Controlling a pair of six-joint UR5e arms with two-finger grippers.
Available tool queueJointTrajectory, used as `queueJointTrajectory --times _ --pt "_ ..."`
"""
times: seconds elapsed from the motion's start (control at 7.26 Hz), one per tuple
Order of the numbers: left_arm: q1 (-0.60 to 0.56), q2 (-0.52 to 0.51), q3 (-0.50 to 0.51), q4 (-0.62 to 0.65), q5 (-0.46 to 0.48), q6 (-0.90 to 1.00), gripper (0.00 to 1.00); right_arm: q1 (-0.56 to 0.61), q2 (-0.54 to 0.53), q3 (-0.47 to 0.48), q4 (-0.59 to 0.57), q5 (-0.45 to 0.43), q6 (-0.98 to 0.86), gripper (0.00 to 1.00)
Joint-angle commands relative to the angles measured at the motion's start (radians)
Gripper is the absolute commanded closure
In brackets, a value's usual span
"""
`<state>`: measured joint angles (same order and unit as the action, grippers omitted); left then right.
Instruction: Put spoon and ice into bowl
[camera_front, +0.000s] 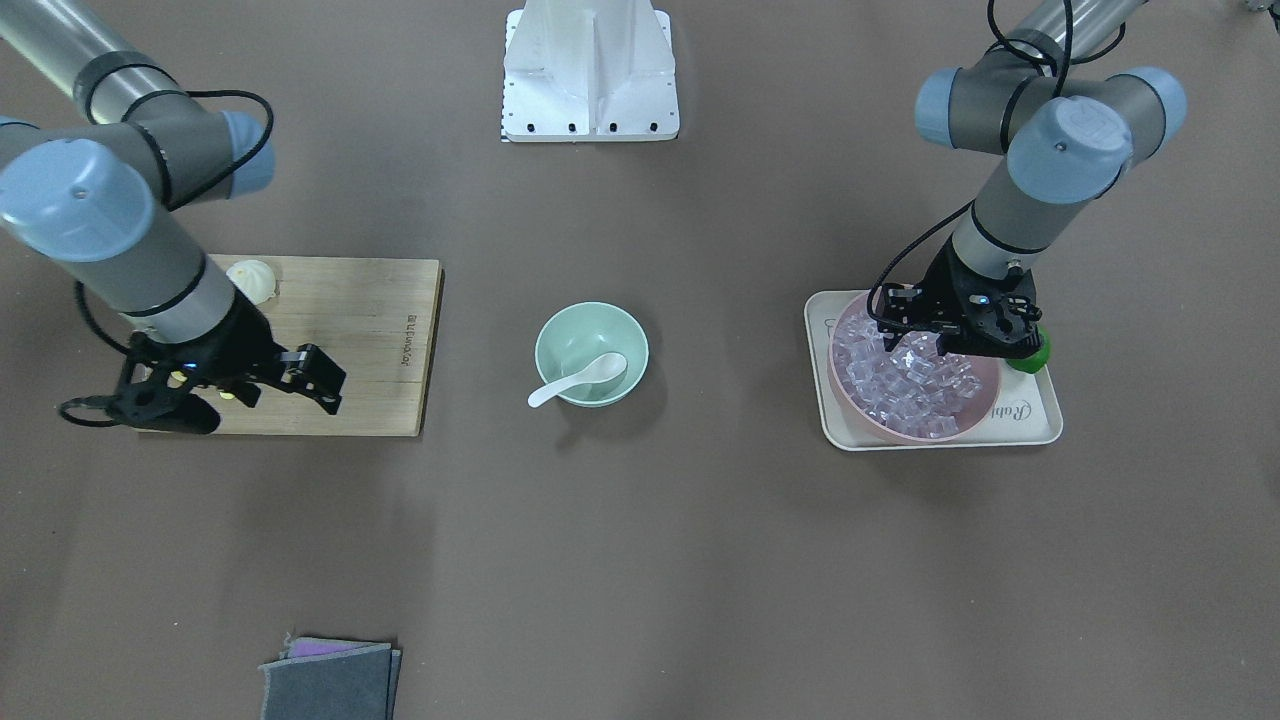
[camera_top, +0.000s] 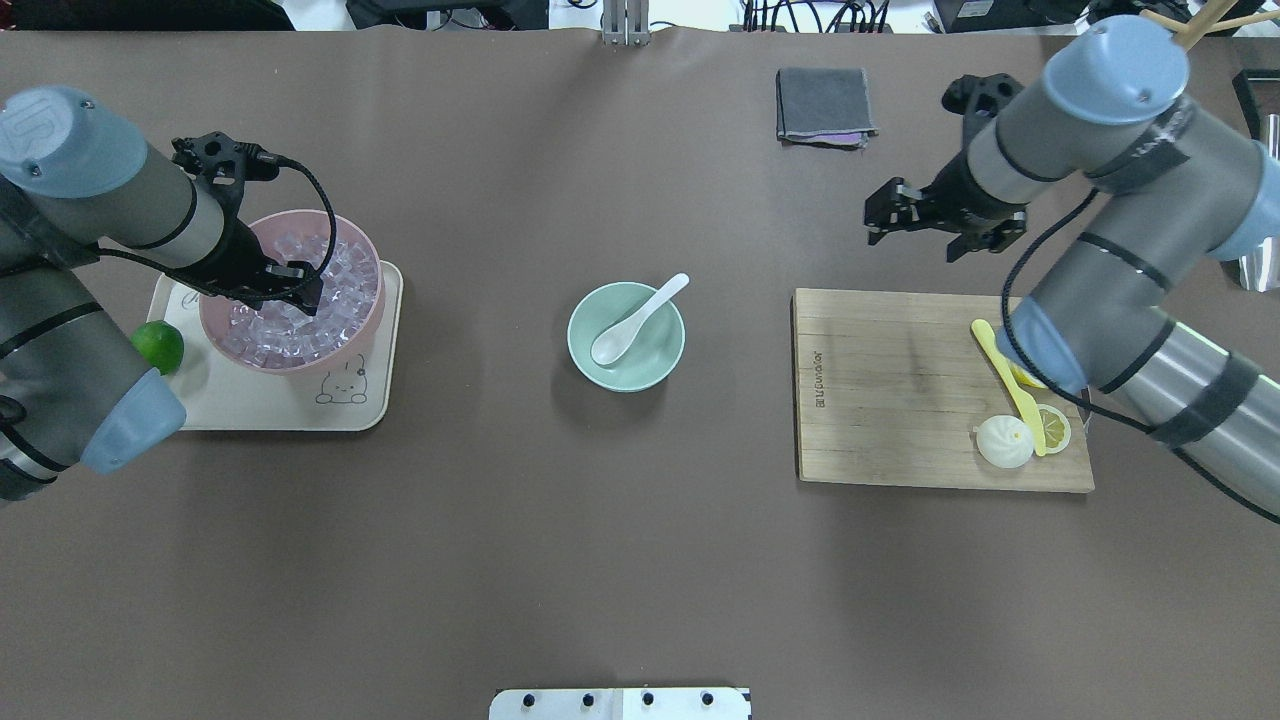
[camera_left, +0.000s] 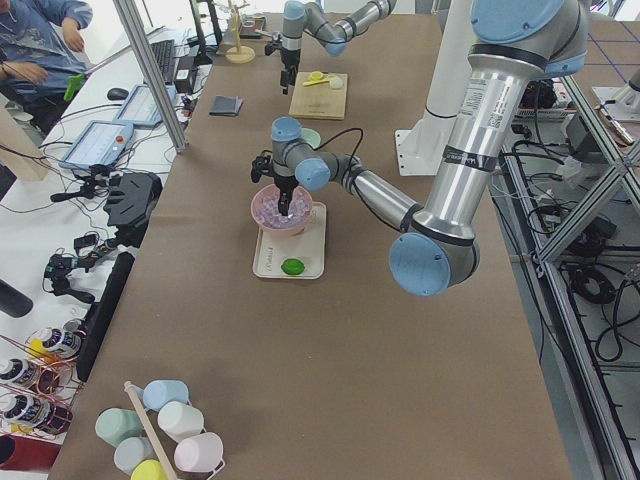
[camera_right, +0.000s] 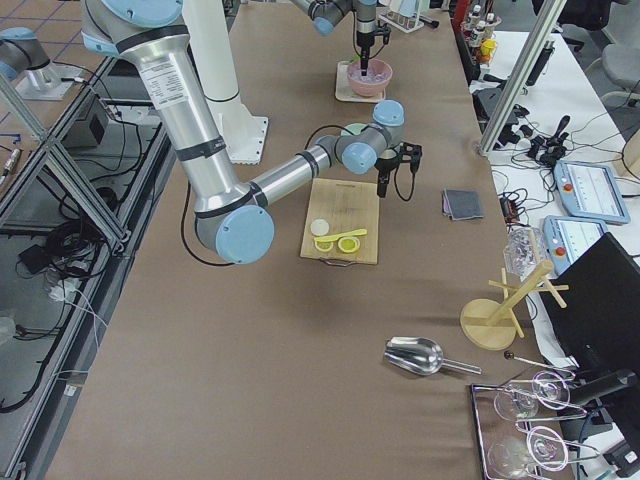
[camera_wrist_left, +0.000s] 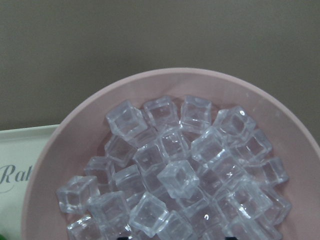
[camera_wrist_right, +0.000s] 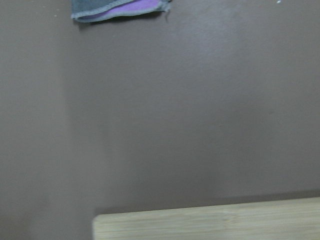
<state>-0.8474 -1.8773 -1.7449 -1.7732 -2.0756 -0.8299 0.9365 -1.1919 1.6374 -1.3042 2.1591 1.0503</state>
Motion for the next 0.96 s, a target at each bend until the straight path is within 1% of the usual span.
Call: queueJointTrajectory --times 0.0,0.28,0.41,0.69,0.83 --pt "0.005 0.003 0.001 0.0 0.0 0.0 0.38 0.12 -0.116 0.009 -0.003 0.071 -0.239 0.0" --pt "0.008 -0.005 0.017 0.0 0.0 0.0 0.42 0.2 -0.188 0.007 -0.004 0.123 -0.405 0.0" --pt "0.017 -0.008 0.03 -0.003 0.0 0.005 0.42 0.218 -0.208 0.006 -0.004 0.128 -0.436 0.0" --pt "0.027 -0.008 0.038 -0.005 0.0 0.008 0.44 0.229 -0.213 -0.001 -0.004 0.128 -0.447 0.0" --pt "0.028 -0.006 0.042 -0.006 0.0 0.009 0.48 0.235 -0.213 -0.001 -0.004 0.128 -0.447 0.0"
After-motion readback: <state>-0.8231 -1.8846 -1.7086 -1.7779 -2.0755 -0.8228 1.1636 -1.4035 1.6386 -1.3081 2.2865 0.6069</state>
